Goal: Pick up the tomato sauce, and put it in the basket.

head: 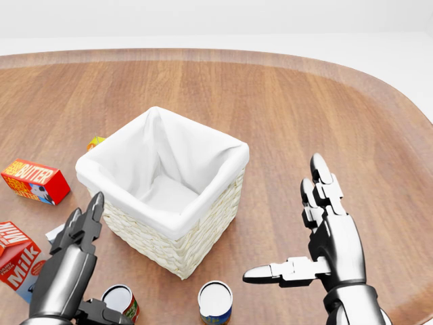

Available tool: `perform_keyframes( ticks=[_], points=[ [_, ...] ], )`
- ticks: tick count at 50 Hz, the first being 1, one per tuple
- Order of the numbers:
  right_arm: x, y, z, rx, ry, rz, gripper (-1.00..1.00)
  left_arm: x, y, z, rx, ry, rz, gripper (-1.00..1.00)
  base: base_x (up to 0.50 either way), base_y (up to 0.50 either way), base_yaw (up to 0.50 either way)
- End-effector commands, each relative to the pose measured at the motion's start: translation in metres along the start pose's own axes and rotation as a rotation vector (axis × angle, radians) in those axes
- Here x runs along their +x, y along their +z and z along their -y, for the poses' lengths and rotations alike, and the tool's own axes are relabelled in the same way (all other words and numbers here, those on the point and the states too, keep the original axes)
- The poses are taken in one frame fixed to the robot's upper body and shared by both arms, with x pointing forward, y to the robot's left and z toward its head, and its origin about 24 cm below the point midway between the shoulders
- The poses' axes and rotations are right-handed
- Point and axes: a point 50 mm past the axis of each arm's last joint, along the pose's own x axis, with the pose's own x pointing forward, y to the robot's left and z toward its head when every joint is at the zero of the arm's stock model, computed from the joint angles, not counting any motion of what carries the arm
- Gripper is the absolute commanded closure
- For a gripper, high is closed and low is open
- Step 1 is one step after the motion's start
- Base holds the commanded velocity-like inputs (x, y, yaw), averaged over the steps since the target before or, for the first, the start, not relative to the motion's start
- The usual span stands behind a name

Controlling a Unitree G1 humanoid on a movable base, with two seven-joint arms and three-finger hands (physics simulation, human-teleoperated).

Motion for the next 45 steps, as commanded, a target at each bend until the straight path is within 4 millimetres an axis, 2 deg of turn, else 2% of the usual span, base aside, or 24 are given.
perform_keyframes(
  ticks=[1,45],
  points=[
    [0.000,0.001,0.001,0.000,-0.001,0.003,-1.00,0.001,-0.004,0.006,0.004,-0.010,-0.009,-1.00,0.00,0.00,0.00],
    [0.001,-0.001,0.001,0.001,-0.002,-0.004,-1.00,0.005,-0.022,0.024,0.018,-0.035,-0.044,-1.00,0.00,0.00,0.00]
  ],
)
